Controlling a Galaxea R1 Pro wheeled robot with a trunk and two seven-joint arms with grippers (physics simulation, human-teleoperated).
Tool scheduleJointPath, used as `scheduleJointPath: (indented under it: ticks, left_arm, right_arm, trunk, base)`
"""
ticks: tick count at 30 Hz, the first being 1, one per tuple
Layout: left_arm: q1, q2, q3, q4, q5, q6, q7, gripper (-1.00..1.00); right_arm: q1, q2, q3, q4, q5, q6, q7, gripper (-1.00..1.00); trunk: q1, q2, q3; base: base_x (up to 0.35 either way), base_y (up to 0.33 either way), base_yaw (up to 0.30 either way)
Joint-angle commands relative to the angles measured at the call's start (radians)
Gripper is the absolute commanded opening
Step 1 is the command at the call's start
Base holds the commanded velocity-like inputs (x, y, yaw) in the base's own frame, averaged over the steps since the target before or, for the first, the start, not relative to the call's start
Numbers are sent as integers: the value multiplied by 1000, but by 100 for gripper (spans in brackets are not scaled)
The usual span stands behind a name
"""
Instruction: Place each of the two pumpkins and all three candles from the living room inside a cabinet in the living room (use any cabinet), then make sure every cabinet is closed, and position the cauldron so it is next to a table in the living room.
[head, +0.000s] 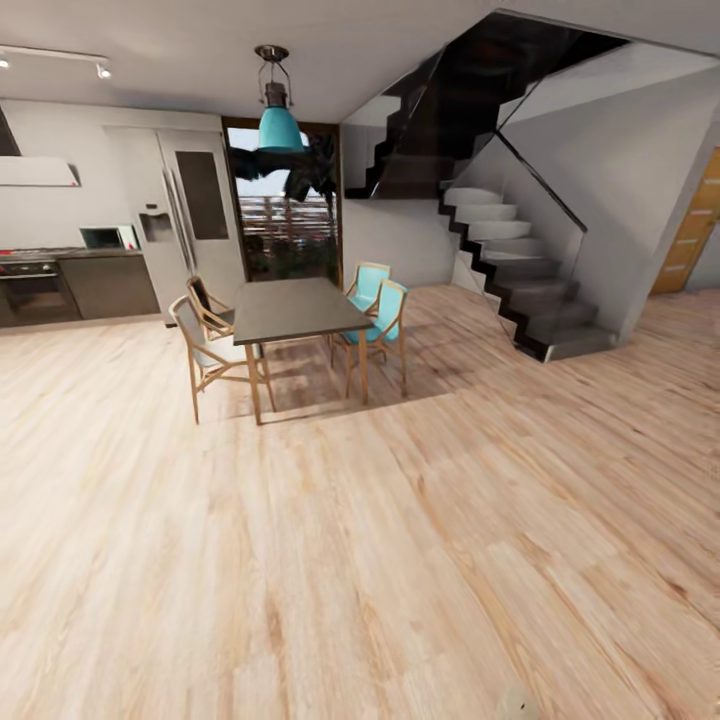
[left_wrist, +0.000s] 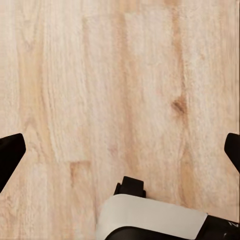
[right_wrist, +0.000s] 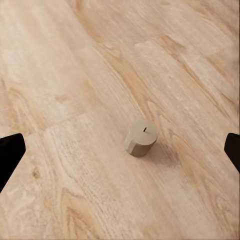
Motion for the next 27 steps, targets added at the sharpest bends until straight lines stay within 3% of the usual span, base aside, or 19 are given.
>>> scheduleJointPath:
  ticks: [1,14,27]
  left_arm:
    - [0,0,-9,-1,3,-2,6,100]
    - [0,0,-9,-1,3,-2,6,100]
    - [0,1,-9,-1,3,-3,6,100]
  right_arm:
    - [-1,0,9,1,-6,-2,-4,100]
    - [-1,0,9,1,-6,-2,-4,100]
    - [-1,-1,9,1,-7,-2,-4,100]
  trunk:
    - [0,0,0]
    - [0,0,12]
    - [0,0,24]
  base:
    - [238,-203,-253]
    - [238,-182,-253]
    - [241,213,-255]
